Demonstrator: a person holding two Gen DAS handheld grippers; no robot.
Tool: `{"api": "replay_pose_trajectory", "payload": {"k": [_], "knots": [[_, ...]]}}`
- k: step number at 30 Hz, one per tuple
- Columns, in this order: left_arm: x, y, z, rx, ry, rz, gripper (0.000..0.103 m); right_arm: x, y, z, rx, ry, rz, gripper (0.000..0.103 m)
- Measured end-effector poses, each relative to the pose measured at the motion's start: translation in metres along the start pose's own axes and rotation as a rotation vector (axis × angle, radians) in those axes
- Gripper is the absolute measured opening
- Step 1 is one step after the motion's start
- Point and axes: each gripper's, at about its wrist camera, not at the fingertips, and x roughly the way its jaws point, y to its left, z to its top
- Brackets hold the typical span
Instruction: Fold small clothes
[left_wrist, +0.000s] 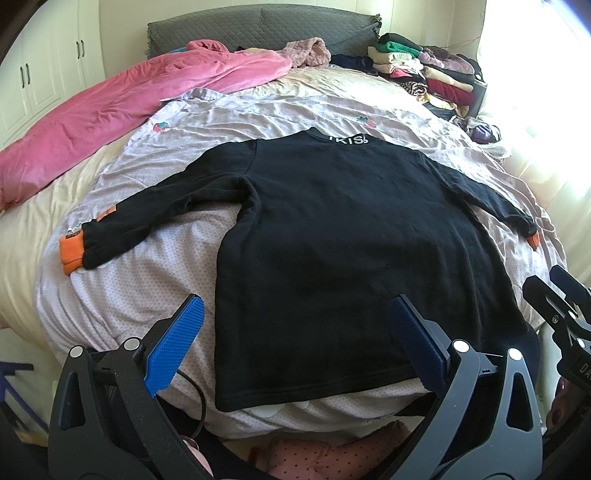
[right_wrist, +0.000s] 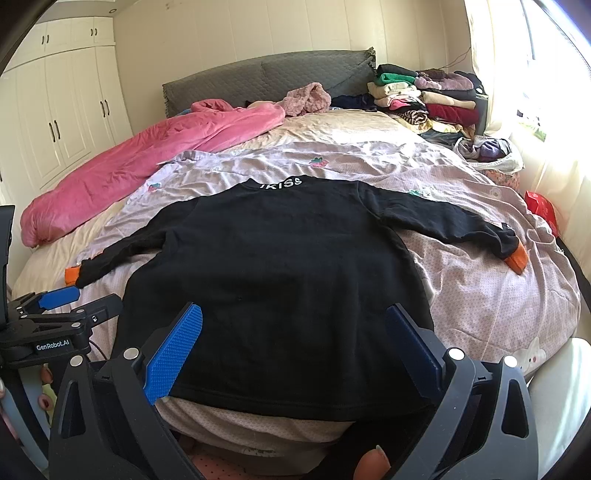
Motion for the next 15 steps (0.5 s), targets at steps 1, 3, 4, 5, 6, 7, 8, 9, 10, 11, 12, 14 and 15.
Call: {"api": "replay_pose_trajectory", "payload": {"k": [1, 3, 4, 5, 6, 7, 8, 9, 10, 11, 12, 14, 15], "knots": [[-0.0002, -0.0004, -0.0001, 0.001, -0.001, 0.001, 0.094, -0.0002, -0.0001, -0.0002, 0.0, -0.001, -0.002, 0.099], [-0.0003, -0.0004, 0.0003, 0.004, 0.0, 0.003, 0.094, -0.0001, -0.0001, 0.0001, 0.0, -0.001, 0.001, 0.099], [0.0001, 0.0008, -0.0001, 0.002, 0.0, 0.0, 0.094, 0.0004, 0.0001, 0.0003, -0.001, 0.0, -0.001, 0.099], [0.0001, 0.001, -0.0001, 0.002, 0.001, -0.002, 0.094, 0.0016, -0.0008, 0.0003, 0.0, 0.001, -0.001, 0.099], [0.0, 0.001, -0.0003, 0.001, -0.001, -0.002, 0.094, 0.0022, -0.0014, 0.0004, 0.002, 0.002, 0.0, 0.099], [0.0, 0.0009, -0.0002, 0.001, 0.0, -0.003, 0.094, 0.0026, -0.002, -0.0004, 0.002, 0.002, 0.0, 0.099], [-0.0001, 0.0007, -0.0002, 0.002, -0.001, -0.004, 0.094, 0.0032, -0.0026, 0.0, 0.002, 0.001, -0.001, 0.099], [-0.0004, -0.0004, -0.0003, 0.005, -0.002, -0.005, 0.094, 0.0027, -0.0024, -0.0005, 0.003, 0.0, -0.001, 0.099], [-0.0004, -0.0014, 0.0001, 0.007, -0.003, -0.006, 0.094, 0.0032, -0.0029, -0.0006, 0.004, 0.0, -0.001, 0.099], [0.0005, -0.0024, 0.0006, 0.009, -0.002, -0.008, 0.094, 0.0037, -0.0036, 0.0001, 0.005, -0.001, -0.003, 0.099], [0.0015, -0.0033, 0.0013, 0.01, -0.001, -0.011, 0.094, 0.0038, -0.0036, 0.0002, 0.004, -0.002, -0.006, 0.099], [0.0041, -0.0045, 0.0027, 0.01, 0.001, -0.014, 0.094, 0.0053, -0.0058, 0.0022, 0.005, -0.002, -0.012, 0.099], [0.0064, -0.0054, 0.0037, 0.012, 0.002, -0.014, 0.094, 0.0059, -0.0072, 0.0035, 0.007, -0.003, -0.017, 0.099]]}}
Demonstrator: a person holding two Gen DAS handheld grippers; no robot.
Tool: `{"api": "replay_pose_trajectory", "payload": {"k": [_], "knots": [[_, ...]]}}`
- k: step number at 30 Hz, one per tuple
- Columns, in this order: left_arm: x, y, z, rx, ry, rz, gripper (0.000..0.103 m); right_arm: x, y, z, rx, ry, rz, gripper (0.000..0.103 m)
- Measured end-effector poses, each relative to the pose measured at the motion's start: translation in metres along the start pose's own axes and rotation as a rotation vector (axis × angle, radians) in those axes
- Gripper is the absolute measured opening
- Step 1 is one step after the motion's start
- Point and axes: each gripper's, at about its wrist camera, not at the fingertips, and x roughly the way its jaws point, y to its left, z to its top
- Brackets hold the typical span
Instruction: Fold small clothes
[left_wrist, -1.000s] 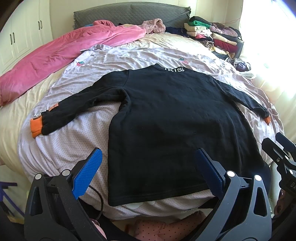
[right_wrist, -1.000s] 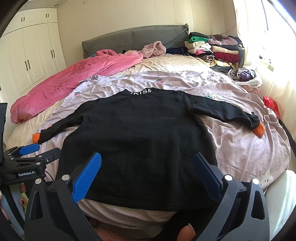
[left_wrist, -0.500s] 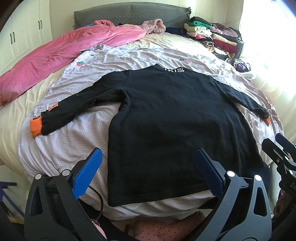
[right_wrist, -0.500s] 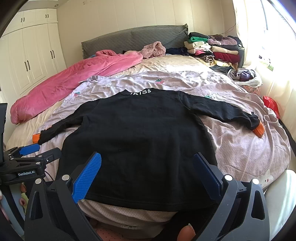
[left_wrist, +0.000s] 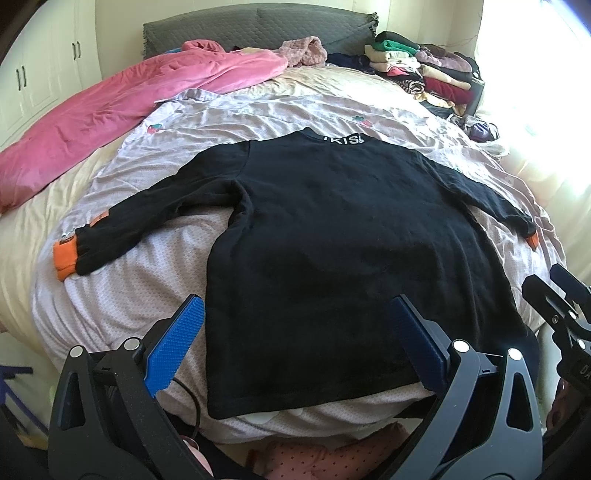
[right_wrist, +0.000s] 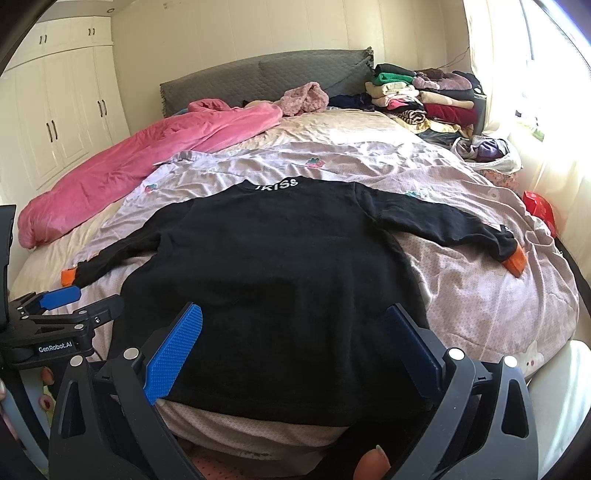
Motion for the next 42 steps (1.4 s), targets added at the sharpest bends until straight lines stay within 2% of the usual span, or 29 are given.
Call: {"api": "replay_pose_trajectory", "payload": {"k": [20, 35, 42], "knots": [[0.053, -0.018, 0.051, 0.015, 0.035, -0.036, 0.094, 0.032, -0.049, 0.033, 0.062, 0.003, -0.11, 0.099], [0.092, -0.024, 0.086, 0.01, 0.069, -0.057, 0.094, 0.055, -0.134, 0.053, 0.201, 0.01, -0.254, 0.099], [0.107, -0.032, 0.096, 0.018, 0.087, -0.076, 0.094, 0.06, -0.192, 0.046, 0.271, 0.032, -0.382, 0.099]]}}
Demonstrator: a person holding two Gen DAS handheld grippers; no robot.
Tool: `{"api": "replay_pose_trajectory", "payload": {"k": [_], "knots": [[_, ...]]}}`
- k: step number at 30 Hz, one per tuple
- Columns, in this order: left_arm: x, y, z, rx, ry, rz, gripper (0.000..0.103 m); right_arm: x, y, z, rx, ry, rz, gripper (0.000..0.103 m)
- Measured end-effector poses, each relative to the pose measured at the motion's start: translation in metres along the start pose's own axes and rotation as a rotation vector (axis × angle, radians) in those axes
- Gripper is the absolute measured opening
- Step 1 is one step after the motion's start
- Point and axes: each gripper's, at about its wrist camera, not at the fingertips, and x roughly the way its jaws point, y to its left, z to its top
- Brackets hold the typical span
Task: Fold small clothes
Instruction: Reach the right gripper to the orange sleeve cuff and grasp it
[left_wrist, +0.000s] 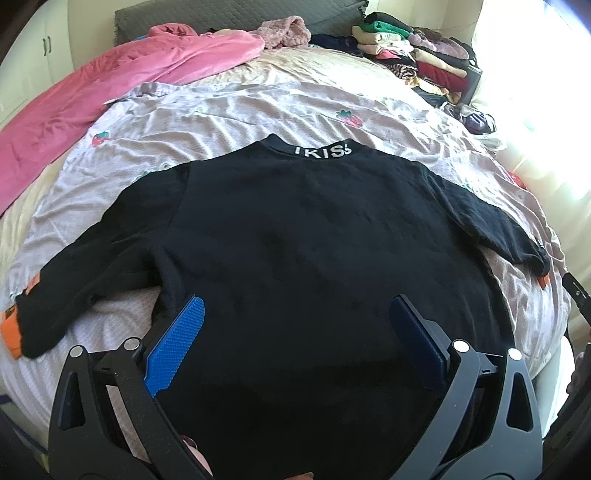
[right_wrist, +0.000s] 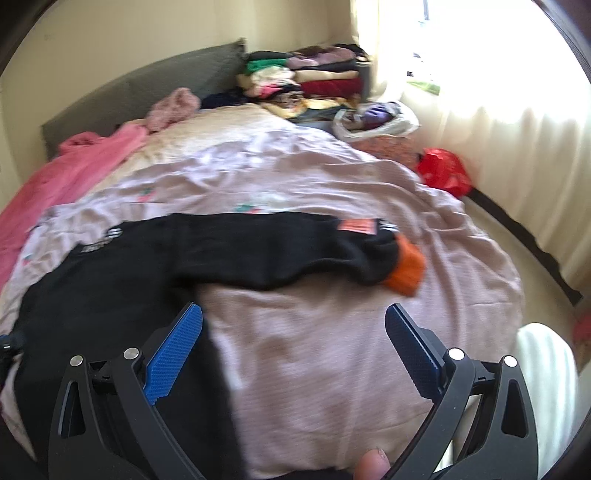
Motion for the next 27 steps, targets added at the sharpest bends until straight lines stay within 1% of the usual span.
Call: {"api": "replay_pose_trajectory", "payload": {"k": [1, 4, 9, 13, 15, 17, 20, 23, 24, 25, 26, 27], "knots": [[0.002, -0.002, 0.002, 0.002, 0.001, -0.003, 0.094, 0.004, -0.005, 0.001, 0.006, 0.007, -0.011, 0.099], [0.007, -0.006, 0.007, 0.007, 0.004, -0.009, 0.094, 0.02, -0.028, 0.001, 0.013, 0.034, -0.085, 0.099], [0.019, -0.013, 0.011, 0.016, 0.027, -0.024, 0.094, 0.053, -0.059, -0.003, -0.015, 0.092, -0.197, 0.099], [0.031, -0.018, 0.015, 0.021, 0.047, -0.025, 0.094, 0.081, -0.071, 0.0, -0.054, 0.129, -0.245, 0.099], [0.037, -0.02, 0.017, 0.022, 0.057, -0.022, 0.094, 0.097, -0.073, 0.002, -0.08, 0.146, -0.256, 0.099], [0.043, -0.021, 0.02, 0.019, 0.066, -0.025, 0.094, 0.11, -0.072, 0.004, -0.12, 0.162, -0.287, 0.099], [0.046, -0.022, 0.021, 0.017, 0.075, -0.029, 0.094, 0.127, -0.064, 0.004, -0.226, 0.154, -0.372, 0.099], [0.052, -0.022, 0.022, 0.016, 0.083, -0.027, 0.094, 0.132, -0.057, 0.006, -0.329, 0.091, -0.411, 0.097], [0.053, -0.022, 0.023, 0.016, 0.087, -0.027, 0.094, 0.132, -0.057, 0.007, -0.345, 0.08, -0.407, 0.081], [0.054, -0.022, 0.024, 0.016, 0.089, -0.027, 0.094, 0.132, -0.058, 0.01, -0.36, 0.085, -0.366, 0.048], [0.055, -0.022, 0.024, 0.015, 0.091, -0.027, 0.094, 0.133, -0.06, 0.012, -0.357, 0.094, -0.342, 0.035], [0.056, -0.022, 0.025, 0.015, 0.092, -0.027, 0.094, 0.129, -0.062, 0.016, -0.346, 0.085, -0.342, 0.023]]}}
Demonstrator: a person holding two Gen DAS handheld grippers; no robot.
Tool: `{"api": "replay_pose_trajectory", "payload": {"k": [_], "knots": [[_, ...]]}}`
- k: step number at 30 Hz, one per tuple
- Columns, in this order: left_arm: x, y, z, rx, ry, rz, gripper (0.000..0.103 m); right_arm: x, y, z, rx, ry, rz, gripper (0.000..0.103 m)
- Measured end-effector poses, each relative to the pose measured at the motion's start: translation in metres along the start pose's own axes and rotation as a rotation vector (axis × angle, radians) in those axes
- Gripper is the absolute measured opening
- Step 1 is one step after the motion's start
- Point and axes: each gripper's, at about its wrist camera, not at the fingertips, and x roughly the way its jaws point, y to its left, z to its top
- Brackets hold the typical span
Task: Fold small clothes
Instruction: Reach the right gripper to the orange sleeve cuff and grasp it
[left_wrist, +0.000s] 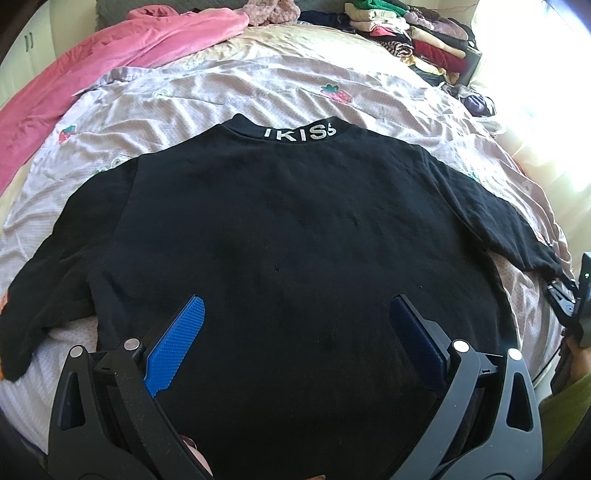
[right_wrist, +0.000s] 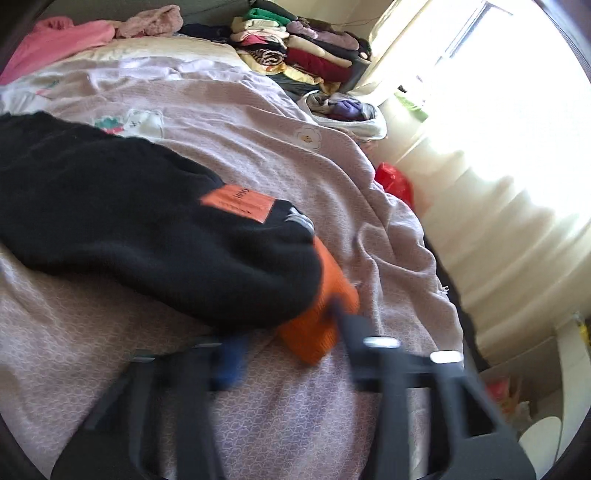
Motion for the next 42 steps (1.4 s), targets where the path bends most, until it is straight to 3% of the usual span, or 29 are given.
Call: {"api": "replay_pose_trajectory", "payload": {"k": [3, 6, 10, 12, 14, 19, 21, 24, 26, 28, 30, 37, 42], "knots": [[0.0, 0.0, 0.001, 0.001, -0.004, 0.003, 0.094, -0.014, -0.015, 0.005, 0.017, -0.051, -0.013, 0.023], [0.003, 0.002, 0.007, -0.008, -0.008, 0.005, 0.094, -0.027, -0.022, 0.009, -0.029, -0.119, -0.089, 0.023], [0.012, 0.003, 0.014, -0.022, -0.004, 0.014, 0.094, -0.007, -0.005, 0.001, -0.198, -0.092, -0.229, 0.042], [0.018, 0.004, 0.015, -0.023, 0.01, 0.023, 0.094, 0.009, 0.0, -0.009, -0.242, -0.04, -0.244, 0.042], [0.023, 0.004, 0.015, -0.024, 0.025, 0.027, 0.094, 0.017, -0.005, -0.017, -0.233, -0.002, -0.244, 0.042], [0.03, 0.007, 0.017, -0.025, 0.038, 0.025, 0.094, 0.019, -0.041, -0.026, -0.073, 0.03, -0.202, 0.06], [0.031, 0.007, 0.02, -0.024, 0.036, 0.026, 0.094, 0.017, -0.054, -0.027, -0.018, 0.038, -0.198, 0.06], [0.031, 0.009, 0.027, -0.029, 0.028, 0.026, 0.094, 0.005, -0.07, -0.025, 0.117, 0.018, -0.118, 0.067], [0.031, 0.009, 0.033, -0.029, 0.02, 0.029, 0.094, -0.002, -0.089, -0.024, 0.273, 0.005, 0.012, 0.075], [0.029, 0.009, 0.04, -0.026, 0.009, 0.034, 0.094, -0.007, -0.114, -0.024, 0.485, -0.014, 0.202, 0.076], [0.028, 0.01, 0.047, -0.03, -0.002, 0.033, 0.094, -0.007, -0.129, -0.02, 0.613, -0.018, 0.319, 0.076], [0.026, 0.01, 0.066, -0.035, -0.029, 0.016, 0.094, 0.004, -0.119, -0.002, 0.738, 0.068, 0.539, 0.075], [0.034, 0.006, 0.079, -0.027, -0.042, 0.001, 0.094, 0.018, -0.113, -0.016, 0.784, 0.122, 0.557, 0.065]]}}
